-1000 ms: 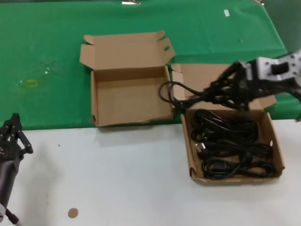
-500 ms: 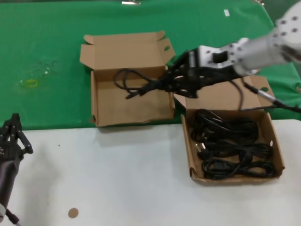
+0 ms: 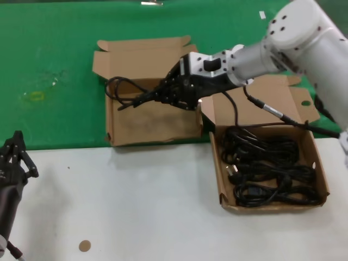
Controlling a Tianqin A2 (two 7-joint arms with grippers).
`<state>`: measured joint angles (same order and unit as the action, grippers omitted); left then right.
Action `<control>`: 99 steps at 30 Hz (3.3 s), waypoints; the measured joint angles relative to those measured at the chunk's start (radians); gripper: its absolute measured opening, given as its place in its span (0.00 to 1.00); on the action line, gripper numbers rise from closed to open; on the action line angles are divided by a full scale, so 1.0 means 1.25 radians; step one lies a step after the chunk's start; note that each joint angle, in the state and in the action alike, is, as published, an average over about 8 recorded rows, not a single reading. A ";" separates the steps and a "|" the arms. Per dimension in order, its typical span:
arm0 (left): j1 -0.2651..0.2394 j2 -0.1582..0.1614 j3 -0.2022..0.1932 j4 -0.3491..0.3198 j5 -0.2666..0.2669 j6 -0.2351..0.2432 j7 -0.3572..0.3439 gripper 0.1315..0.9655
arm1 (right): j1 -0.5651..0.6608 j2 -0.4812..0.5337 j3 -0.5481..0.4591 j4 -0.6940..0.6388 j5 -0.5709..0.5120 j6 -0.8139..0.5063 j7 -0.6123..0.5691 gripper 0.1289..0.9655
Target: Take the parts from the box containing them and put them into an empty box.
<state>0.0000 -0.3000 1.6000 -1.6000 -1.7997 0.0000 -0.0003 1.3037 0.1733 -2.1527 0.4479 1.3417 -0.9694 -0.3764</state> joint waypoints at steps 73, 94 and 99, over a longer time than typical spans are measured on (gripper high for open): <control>0.000 0.000 0.000 0.000 0.000 0.000 0.000 0.25 | -0.171 -0.039 0.146 0.023 0.103 0.234 -0.056 1.00; 0.000 0.000 0.000 0.000 0.000 0.000 0.000 0.73 | -0.482 0.011 0.252 0.344 0.197 0.427 0.071 1.00; 0.000 0.000 0.000 0.000 0.000 0.000 0.000 0.83 | -0.555 0.023 0.276 0.419 0.219 0.472 0.101 1.00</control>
<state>0.0000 -0.3000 1.6000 -1.6000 -1.7998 0.0000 -0.0001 0.6100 0.2016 -1.8071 0.9711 1.6153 -0.3789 -0.2501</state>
